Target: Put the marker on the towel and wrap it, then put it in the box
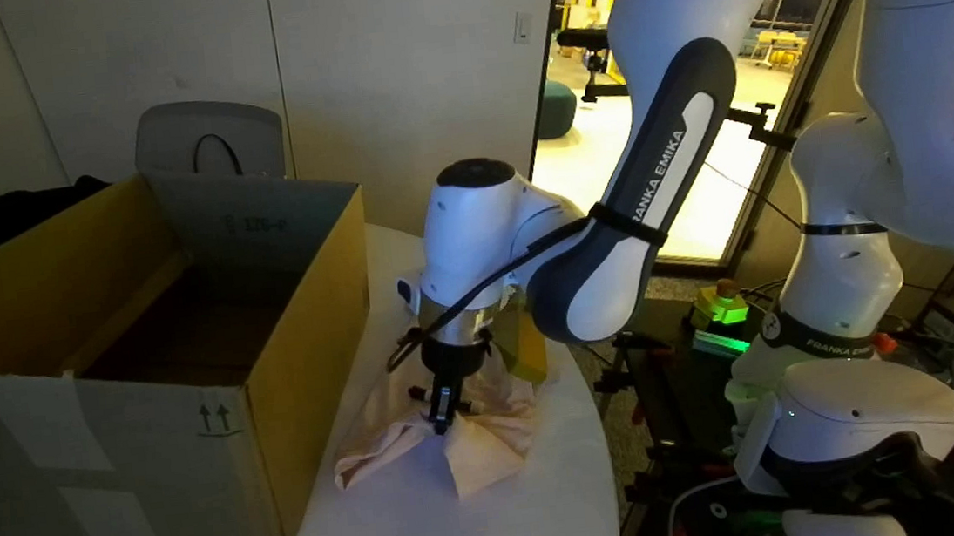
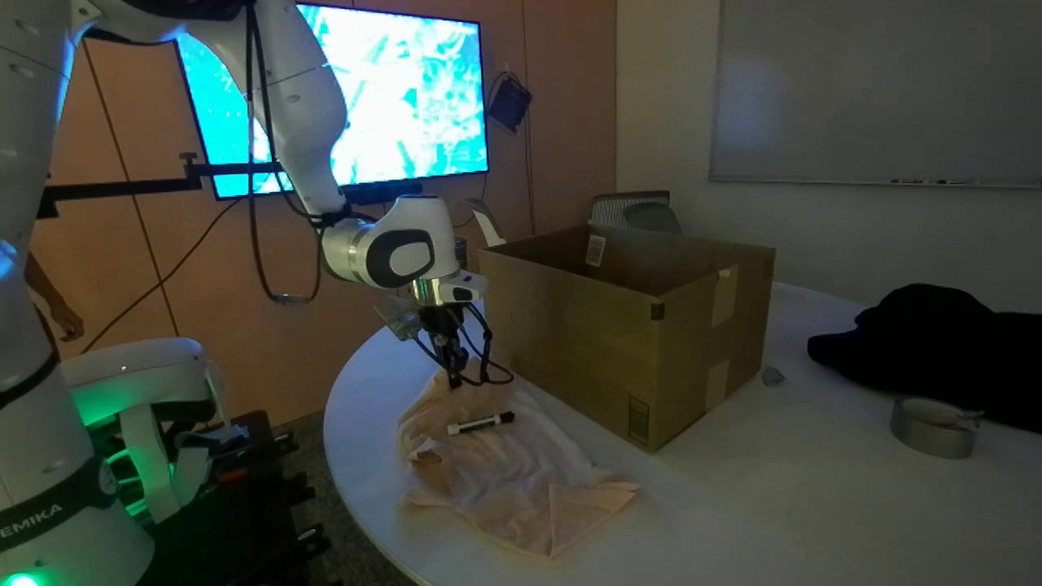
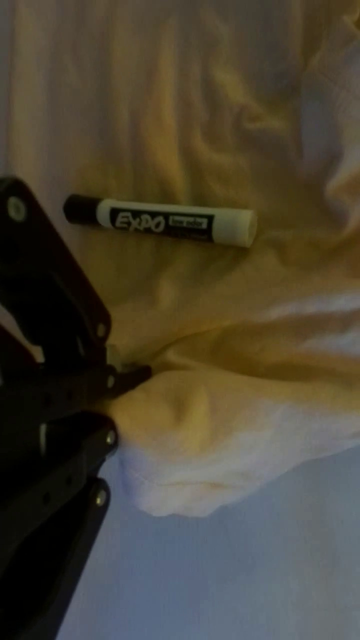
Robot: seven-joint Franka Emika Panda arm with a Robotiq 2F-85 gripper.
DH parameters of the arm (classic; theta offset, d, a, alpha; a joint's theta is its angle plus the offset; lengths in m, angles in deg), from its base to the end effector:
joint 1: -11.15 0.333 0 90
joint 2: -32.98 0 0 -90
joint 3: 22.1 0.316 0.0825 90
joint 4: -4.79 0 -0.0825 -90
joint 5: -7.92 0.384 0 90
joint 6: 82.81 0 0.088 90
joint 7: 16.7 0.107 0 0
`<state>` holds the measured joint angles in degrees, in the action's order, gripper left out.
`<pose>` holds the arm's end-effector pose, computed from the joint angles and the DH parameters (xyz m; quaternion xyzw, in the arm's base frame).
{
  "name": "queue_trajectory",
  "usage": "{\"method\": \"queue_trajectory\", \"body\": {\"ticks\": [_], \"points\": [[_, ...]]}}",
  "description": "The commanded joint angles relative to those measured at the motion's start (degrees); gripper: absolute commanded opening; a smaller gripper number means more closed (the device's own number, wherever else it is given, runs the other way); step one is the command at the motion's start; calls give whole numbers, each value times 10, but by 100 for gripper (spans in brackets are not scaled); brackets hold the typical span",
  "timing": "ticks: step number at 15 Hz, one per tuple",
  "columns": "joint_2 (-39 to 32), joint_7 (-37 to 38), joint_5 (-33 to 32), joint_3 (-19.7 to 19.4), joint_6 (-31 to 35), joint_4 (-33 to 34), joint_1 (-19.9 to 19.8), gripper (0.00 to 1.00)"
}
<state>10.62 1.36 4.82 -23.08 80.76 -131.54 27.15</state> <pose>0.4916 0.1345 0.1669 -0.9990 0.0001 -0.0442 0.0006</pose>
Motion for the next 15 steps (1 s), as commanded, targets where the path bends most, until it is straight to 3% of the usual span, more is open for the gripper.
{"method": "queue_trajectory", "body": {"ticks": [1, 7, 9, 10, 11, 15], "points": [[73, 13, -7, -29, 28, -64, -13, 3], [72, 34, -4, -77, 18, -90, -57, 3], [58, 22, 16, -69, 14, -86, -80, 3], [50, 13, 29, -60, 17, -84, -93, 32], [50, 3, 43, -52, 14, -83, -105, 33], [57, -28, 73, -31, 25, -88, -133, 62]]}}
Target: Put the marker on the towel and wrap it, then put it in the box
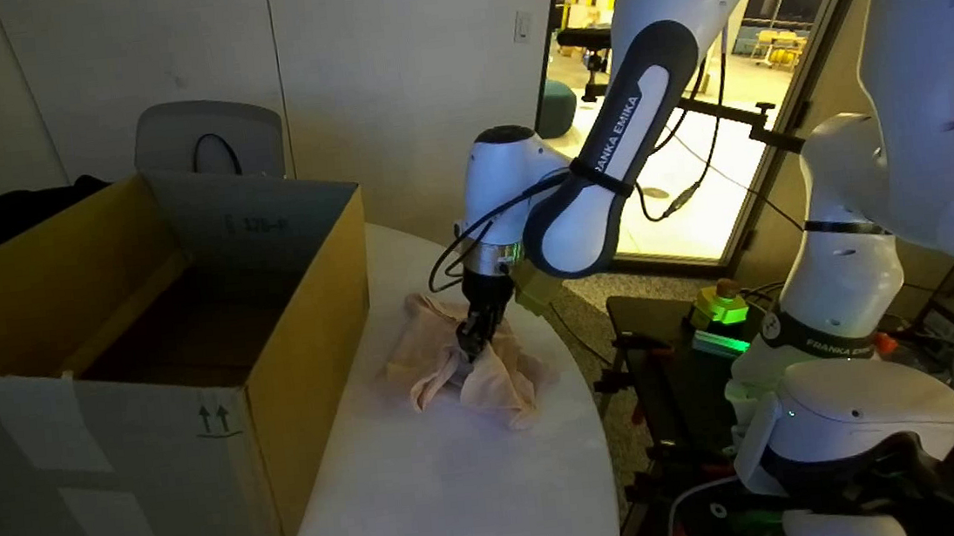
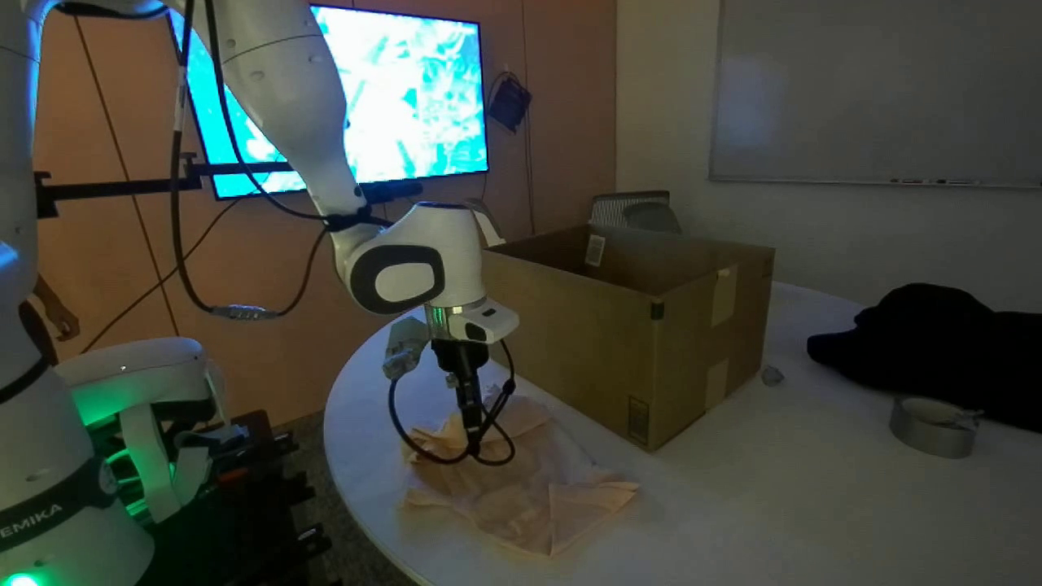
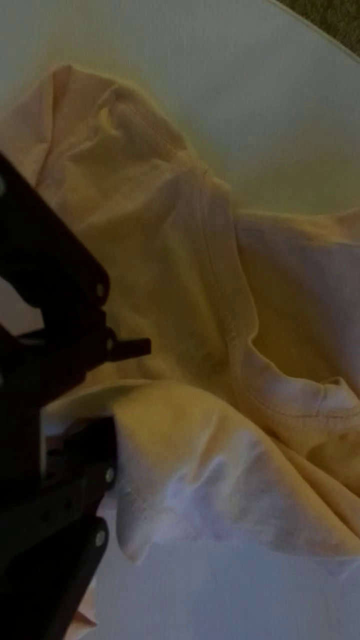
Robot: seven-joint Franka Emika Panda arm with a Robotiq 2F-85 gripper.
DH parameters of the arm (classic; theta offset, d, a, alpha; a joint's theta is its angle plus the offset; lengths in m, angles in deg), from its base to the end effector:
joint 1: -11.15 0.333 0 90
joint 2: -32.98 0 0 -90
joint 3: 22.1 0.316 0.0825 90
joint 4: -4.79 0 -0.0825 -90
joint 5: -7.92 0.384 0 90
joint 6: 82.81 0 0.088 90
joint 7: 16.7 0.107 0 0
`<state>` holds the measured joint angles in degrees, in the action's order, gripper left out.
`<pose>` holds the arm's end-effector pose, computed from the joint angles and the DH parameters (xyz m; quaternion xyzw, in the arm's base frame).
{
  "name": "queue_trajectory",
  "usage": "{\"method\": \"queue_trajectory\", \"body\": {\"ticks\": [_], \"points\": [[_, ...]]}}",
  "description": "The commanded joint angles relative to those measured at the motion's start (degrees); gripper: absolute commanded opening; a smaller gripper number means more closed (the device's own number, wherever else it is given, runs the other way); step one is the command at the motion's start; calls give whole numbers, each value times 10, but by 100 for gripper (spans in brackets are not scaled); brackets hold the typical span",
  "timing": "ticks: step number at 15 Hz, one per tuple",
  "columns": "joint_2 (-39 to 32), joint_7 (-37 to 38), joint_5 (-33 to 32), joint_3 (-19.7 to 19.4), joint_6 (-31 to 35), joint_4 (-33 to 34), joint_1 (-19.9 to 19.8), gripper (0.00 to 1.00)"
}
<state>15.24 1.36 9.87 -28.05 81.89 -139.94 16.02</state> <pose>0.4614 -0.0137 0.1649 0.9835 -0.1795 0.0219 0.0078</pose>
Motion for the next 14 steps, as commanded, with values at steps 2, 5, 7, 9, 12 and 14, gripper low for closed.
{"method": "queue_trajectory", "body": {"ticks": [2, 5, 7, 9, 12, 14], "points": [[19, -34, 13, 9, 16, -5, -24, 77], [26, -44, -2, -9, 18, -1, -30, 99], [30, -61, -1, -16, 13, 5, -45, 100], [29, -72, -7, -28, 12, 13, -56, 100], [12, -101, -4, -32, 13, 33, -81, 100], [-7, -134, 5, -24, 3, 51, -105, 99]]}}
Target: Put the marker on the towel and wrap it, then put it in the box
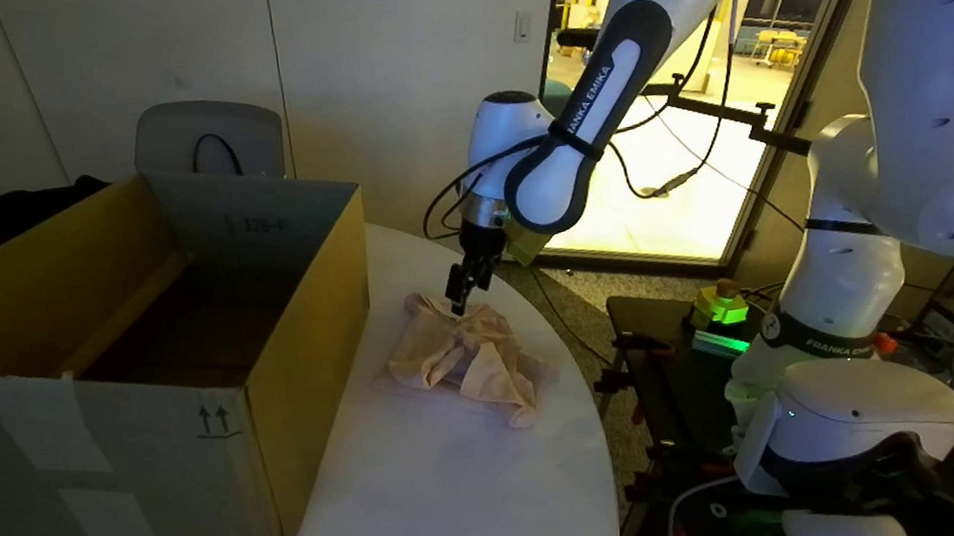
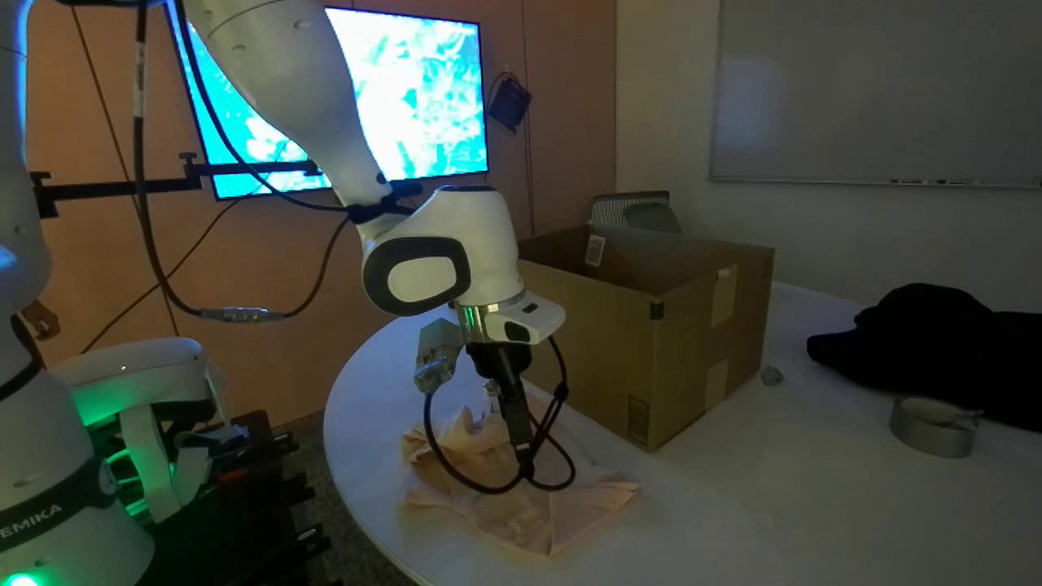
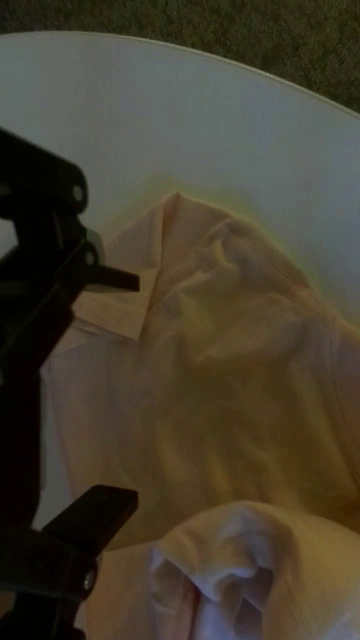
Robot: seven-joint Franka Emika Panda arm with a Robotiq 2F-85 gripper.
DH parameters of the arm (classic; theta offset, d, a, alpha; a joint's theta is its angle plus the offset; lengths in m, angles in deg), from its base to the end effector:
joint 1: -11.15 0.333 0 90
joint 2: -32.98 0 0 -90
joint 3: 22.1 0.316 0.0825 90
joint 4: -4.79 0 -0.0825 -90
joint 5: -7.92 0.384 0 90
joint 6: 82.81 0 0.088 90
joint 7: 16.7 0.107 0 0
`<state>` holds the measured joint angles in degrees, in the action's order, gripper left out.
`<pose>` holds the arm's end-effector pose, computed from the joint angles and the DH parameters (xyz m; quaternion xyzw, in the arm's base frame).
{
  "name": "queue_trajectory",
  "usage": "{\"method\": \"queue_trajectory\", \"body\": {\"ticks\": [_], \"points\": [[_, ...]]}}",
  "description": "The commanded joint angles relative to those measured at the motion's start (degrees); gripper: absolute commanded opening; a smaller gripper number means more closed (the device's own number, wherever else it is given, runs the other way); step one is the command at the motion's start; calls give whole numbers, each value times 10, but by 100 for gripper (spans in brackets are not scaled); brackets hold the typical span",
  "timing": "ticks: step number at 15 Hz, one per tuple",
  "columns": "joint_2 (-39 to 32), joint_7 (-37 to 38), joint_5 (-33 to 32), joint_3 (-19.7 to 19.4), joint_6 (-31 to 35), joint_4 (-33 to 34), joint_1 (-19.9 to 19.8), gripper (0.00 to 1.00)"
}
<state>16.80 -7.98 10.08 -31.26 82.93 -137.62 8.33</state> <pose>0.4737 -0.1061 0.1928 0.9791 -0.1924 0.0640 0.0180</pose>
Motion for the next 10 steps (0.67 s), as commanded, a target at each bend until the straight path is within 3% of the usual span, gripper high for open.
{"method": "queue_trajectory", "body": {"ticks": [1, 10], "points": [[-35, -51, 2, 9, -8, 37, -36, 100], [-181, -170, 31, 71, 0, 139, -161, 100]]}}
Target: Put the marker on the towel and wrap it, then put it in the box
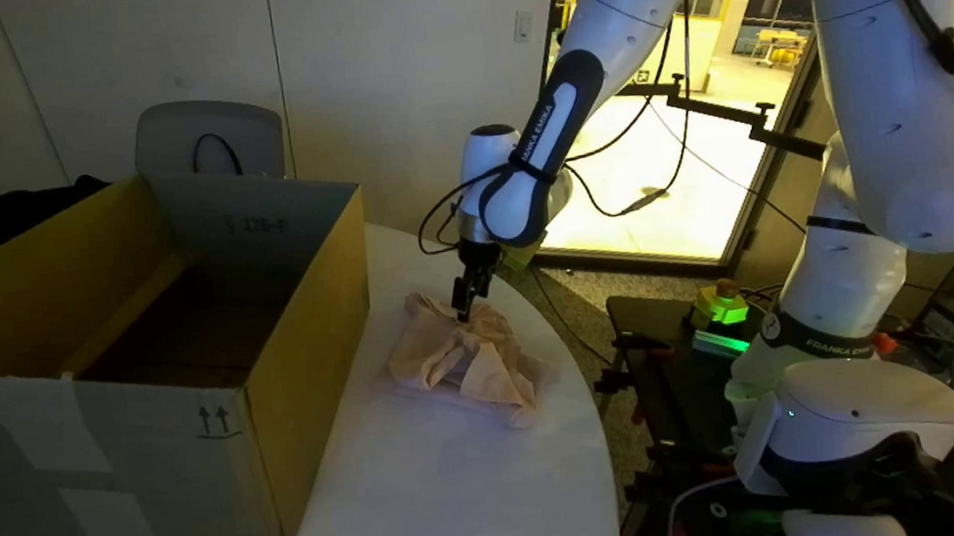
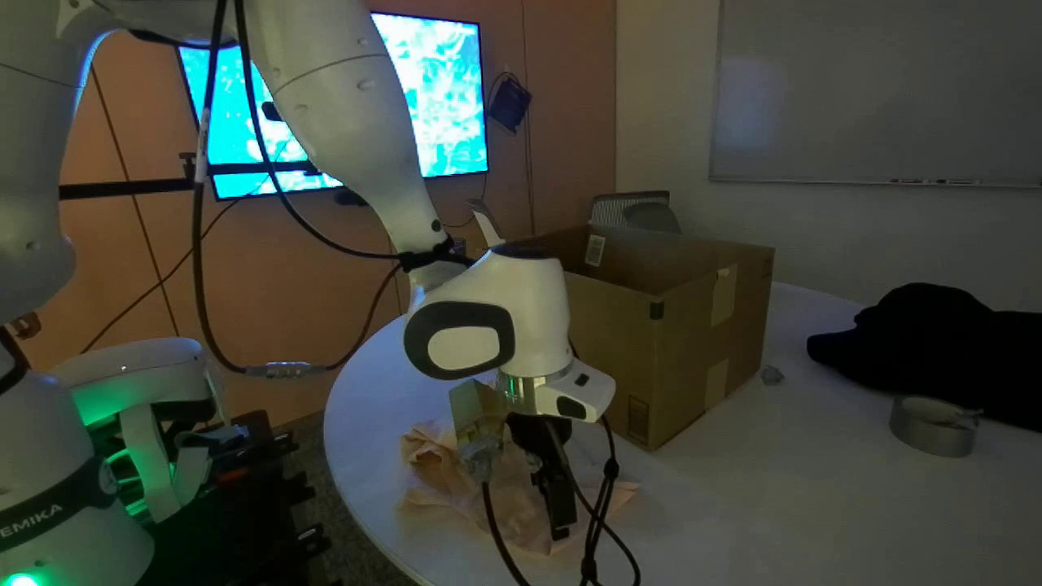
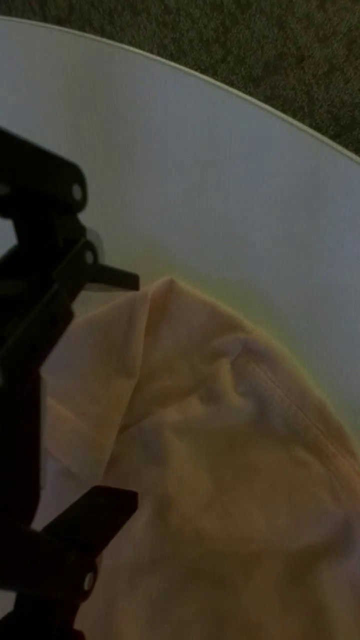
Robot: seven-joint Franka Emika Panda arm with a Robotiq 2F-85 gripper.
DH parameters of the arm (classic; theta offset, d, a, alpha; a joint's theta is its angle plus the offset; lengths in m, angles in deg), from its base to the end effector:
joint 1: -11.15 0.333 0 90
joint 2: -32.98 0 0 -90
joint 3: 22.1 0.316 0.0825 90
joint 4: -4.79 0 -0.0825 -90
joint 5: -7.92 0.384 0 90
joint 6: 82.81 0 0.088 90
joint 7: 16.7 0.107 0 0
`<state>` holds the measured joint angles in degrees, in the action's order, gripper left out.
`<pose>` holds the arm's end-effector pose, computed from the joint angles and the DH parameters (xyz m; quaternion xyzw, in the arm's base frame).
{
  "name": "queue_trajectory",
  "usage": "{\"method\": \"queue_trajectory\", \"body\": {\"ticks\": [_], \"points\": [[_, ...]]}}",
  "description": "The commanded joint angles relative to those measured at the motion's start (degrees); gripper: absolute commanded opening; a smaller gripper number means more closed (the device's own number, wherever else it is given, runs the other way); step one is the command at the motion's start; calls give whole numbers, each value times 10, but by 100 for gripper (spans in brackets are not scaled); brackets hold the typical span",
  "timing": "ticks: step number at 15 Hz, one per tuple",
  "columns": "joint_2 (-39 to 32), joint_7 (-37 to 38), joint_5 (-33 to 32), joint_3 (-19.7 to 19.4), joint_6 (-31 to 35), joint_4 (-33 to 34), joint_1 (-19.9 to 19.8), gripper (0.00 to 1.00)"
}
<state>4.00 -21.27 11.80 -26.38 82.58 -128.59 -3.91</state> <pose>0.4828 -0.1764 0.1272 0.9874 -0.1556 0.0253 0.0141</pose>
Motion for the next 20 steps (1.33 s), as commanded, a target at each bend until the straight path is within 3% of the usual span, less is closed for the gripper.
{"method": "queue_trajectory", "body": {"ticks": [1, 5, 6, 7, 16, 20], "points": [[-67, -46, 15, 30, 1, 61, -53, 100], [-101, -67, 16, 49, -10, 93, -95, 100], [-104, -74, 19, 58, -15, 96, -106, 75], [-104, -81, 20, 65, -21, 97, -114, 74], [-27, -173, 71, 150, -69, 39, -176, 5], [46, -204, 109, 175, -74, -15, -177, 0]]}}
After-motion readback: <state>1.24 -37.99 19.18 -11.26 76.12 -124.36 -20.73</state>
